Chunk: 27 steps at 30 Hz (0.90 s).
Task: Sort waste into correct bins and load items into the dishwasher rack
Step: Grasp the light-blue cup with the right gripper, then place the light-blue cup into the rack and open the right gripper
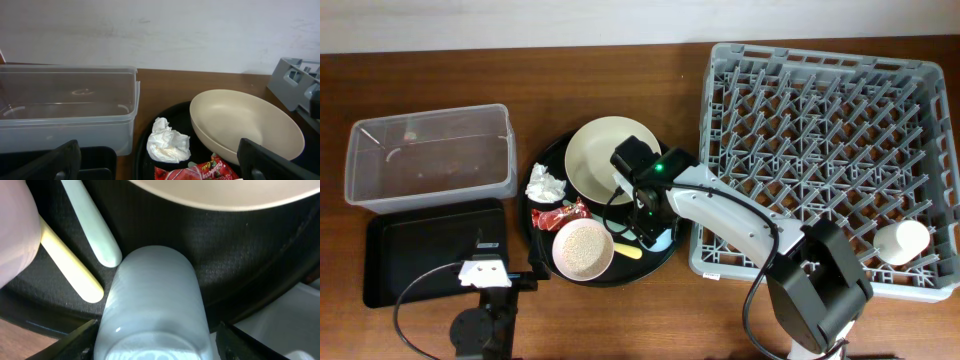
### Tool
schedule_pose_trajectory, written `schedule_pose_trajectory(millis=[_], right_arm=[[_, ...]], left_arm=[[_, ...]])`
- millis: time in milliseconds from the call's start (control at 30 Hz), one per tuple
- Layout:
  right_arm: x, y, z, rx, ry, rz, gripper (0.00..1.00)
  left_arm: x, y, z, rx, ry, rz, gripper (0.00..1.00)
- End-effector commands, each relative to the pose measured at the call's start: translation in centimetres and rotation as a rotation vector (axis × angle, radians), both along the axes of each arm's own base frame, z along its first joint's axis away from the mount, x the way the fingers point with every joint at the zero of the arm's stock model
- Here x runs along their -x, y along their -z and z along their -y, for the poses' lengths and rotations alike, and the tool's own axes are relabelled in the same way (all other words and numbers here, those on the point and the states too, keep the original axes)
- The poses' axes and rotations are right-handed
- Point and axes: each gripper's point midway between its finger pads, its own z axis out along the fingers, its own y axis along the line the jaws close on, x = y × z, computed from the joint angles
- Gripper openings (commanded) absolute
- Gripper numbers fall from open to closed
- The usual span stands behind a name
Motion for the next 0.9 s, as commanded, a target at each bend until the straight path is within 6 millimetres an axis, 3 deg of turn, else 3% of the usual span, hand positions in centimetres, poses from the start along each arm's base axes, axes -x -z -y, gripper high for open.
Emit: schedule_pose_trajectory(millis=[0, 67, 200, 300, 467, 667, 867], right_arm=[[-0.3, 0.2, -0.1, -0.012, 0.004, 0.002, 0.81], [-0.4, 0.1, -0.3, -0.016, -0.015, 0.008, 0.85], [-0.4, 0.1, -0.3, -0.017, -0.015, 0.009, 0.81], [-0.6, 0.1, -0.4, -0.023, -0.014, 0.016, 0.70], [-0.7, -0.7, -0.2, -0.020, -0.008, 0.037, 0.66], [-0.8, -5.4, 0.8, -0.030, 0.051, 0.108, 0.66], [-1.4, -13.2, 2.3, -0.075, 0.138, 0.268, 0.66]], left_arm=[[0.0, 0.2, 0.3, -0.014, 0.019, 0.000, 0.99], [0.0, 0.2, 0.3, -0.014, 0.019, 0.000, 0.99], [0.0, 0.2, 0.3, -0.014, 0.019, 0.000, 0.99], [0.0, 0.2, 0.3, -0.014, 0.019, 0.000, 0.99], [0.0, 0.2, 0.3, -0.014, 0.019, 0.000, 0.99], [0.0, 0.2, 0.3, -0.014, 0.019, 0.000, 0.99], [0.0, 0.2, 0.3, -0.014, 0.019, 0.000, 0.99]])
